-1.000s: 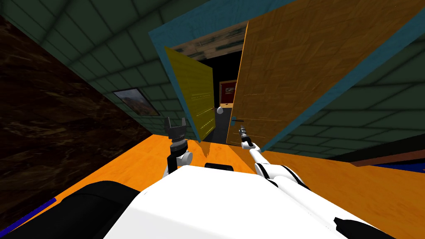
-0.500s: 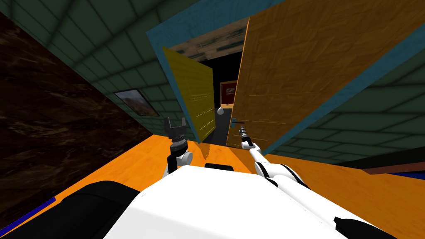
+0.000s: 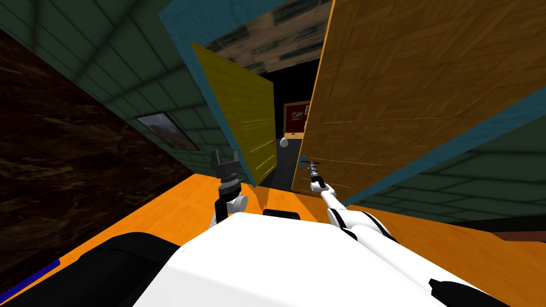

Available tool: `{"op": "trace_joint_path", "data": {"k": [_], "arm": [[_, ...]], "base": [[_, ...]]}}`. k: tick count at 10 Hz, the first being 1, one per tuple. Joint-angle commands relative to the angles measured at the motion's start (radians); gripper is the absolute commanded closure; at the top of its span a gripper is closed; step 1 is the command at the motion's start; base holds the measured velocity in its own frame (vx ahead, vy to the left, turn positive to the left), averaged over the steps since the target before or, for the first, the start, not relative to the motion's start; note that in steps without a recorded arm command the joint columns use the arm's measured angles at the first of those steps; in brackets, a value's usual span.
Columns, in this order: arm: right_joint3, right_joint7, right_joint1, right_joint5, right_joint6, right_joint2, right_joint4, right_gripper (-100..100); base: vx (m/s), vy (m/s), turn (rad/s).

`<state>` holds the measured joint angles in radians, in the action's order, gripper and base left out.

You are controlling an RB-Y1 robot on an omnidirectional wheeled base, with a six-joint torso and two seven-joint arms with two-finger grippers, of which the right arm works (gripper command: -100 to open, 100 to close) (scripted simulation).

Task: Push the door open

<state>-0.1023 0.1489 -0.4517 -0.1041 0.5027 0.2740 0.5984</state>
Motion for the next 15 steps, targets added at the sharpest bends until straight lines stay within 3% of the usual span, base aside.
{"op": "trace_joint_path", "data": {"k": [1,4,5,10,11,15], "arm": [[-0.003,-0.002,-0.003,-0.001,0.003,0.001,-0.007,-100],[-0.006,-0.002,-0.003,-0.002,0.004,0.002,-0.010,-100],[-0.006,-0.002,-0.003,-0.002,0.004,0.002,-0.010,100],[-0.006,-0.002,-0.003,-0.002,0.004,0.002,-0.010,100],[-0.034,-0.029,-0.006,-0.008,0.004,-0.005,-0.014,100],[-0.096,-0.085,-0.017,-0.020,0.008,-0.020,-0.020,100]], "base": [[0.217,-0.032,0.023],[0.153,-0.033,0.016],[-0.012,0.001,-0.004],[-0.016,0.003,-0.001],[0.097,0.023,-0.041],[0.188,0.018,-0.038]]}}
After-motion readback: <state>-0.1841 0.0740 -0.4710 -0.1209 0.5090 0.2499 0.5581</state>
